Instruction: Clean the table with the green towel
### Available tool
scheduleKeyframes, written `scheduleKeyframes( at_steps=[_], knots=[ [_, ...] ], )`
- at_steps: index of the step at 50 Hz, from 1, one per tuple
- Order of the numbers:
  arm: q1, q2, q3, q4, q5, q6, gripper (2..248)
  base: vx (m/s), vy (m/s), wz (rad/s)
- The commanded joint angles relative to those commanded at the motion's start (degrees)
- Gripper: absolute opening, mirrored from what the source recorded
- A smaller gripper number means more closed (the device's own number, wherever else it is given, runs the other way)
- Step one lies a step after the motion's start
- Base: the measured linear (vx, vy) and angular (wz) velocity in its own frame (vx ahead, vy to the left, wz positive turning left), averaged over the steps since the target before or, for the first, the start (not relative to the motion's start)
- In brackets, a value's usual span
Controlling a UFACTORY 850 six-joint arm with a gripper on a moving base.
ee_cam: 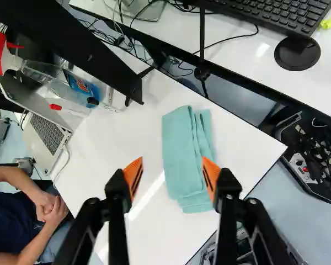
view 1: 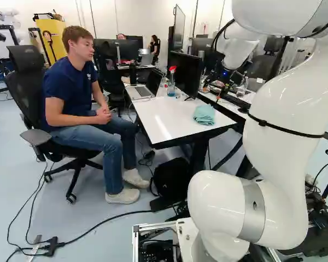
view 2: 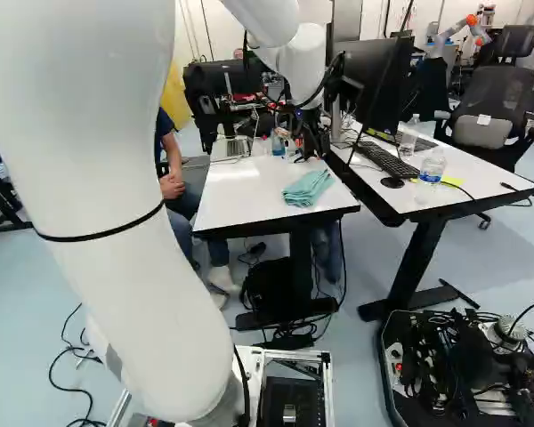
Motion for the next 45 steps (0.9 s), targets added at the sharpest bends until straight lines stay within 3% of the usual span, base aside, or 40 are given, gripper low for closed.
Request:
scheduleKeyframes(
  at_steps=[3, 4, 8, 9, 13, 14, 45],
  knots=[
    [0.00, 0.00, 0.00, 0.00, 0.00, 0.00, 154, 0.000, 0.000, 0.000],
    [0.00, 0.00, 0.00, 0.00, 0.00, 0.00, 192, 0.000, 0.000, 0.000],
    [0.00, 0.00, 0.00, 0.00, 0.00, 0.00, 192, 0.000, 0.000, 0.000],
    [0.00, 0.00, 0.00, 0.00, 0.00, 0.00, 230, 0.000, 0.000, 0.000],
    [0.00, 0.00, 0.00, 0.00, 0.00, 0.00, 230, 0.000, 0.000, 0.000],
    [0.00, 0.00, 0.00, 0.00, 0.00, 0.00, 247, 0.000, 0.000, 0.000],
    [0.29, 0.16, 0.18, 0.00, 0.00, 0.00, 247, 0.000, 0.000, 0.000]
  ],
)
